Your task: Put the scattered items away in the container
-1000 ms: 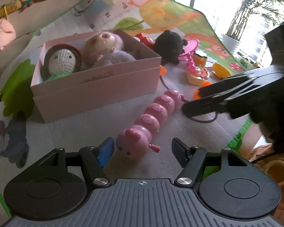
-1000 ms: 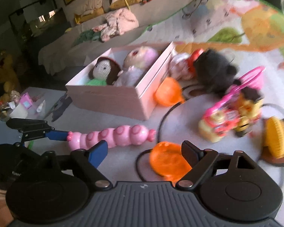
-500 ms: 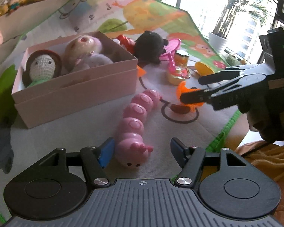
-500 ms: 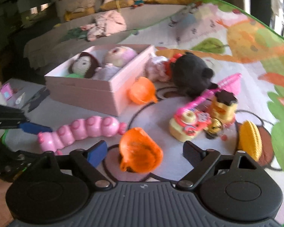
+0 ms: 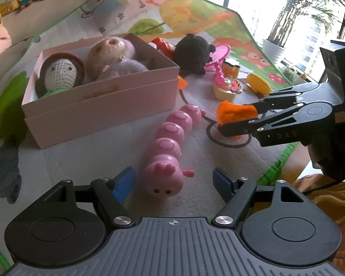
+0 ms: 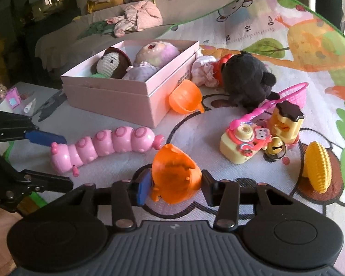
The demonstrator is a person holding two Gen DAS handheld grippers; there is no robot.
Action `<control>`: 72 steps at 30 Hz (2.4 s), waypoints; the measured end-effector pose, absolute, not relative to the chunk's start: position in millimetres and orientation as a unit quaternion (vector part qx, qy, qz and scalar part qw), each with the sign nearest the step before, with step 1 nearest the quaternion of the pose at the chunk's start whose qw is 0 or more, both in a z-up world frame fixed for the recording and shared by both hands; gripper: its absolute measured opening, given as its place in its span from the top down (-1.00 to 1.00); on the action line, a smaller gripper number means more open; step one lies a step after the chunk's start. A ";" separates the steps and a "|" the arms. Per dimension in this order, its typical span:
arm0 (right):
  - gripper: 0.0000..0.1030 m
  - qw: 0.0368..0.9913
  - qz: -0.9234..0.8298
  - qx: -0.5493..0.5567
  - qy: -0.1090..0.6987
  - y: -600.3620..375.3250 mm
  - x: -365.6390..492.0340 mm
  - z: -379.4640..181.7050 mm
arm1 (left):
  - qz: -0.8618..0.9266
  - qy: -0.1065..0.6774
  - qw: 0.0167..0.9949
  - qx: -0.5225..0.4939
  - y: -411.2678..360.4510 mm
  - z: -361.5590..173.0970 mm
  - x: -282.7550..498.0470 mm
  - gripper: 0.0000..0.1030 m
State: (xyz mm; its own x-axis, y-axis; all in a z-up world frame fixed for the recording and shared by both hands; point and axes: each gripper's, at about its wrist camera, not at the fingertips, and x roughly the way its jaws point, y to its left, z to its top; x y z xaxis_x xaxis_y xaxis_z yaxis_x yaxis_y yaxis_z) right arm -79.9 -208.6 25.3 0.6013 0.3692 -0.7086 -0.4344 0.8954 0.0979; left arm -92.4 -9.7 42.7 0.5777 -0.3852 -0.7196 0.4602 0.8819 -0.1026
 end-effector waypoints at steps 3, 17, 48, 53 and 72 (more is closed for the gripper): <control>0.11 0.880 0.256 -0.011 0.399 -211.2 -79.7 27.1 | -0.236 0.380 0.892 0.068 -15.8 47.9 -94.3 -0.56; -0.39 0.935 0.134 -0.002 0.328 -277.0 -95.7 47.4 | -0.312 0.334 0.871 0.183 -97.2 65.0 -80.6 -0.67; 0.42 0.921 0.158 -0.024 0.356 -268.8 -108.7 19.9 | -0.311 0.384 0.853 0.166 -120.8 40.1 -62.7 -0.27; 0.28 0.922 0.155 -0.026 0.353 -264.1 -104.3 19.0 | -0.307 0.387 0.853 0.170 -114.3 39.2 -67.2 -0.28; 0.42 0.903 0.249 -0.041 0.348 -210.9 -106.6 61.0 | -0.267 0.341 0.892 0.126 -55.3 68.1 -99.9 -0.25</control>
State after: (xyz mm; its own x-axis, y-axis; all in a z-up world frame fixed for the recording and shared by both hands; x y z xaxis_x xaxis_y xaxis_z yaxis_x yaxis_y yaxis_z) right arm -106.6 -210.9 61.0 0.6338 0.4204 -0.6493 -0.4779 0.8729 0.0987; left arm -99.9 -55.3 68.1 0.6247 -0.3915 -0.6757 0.5630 0.8254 0.0422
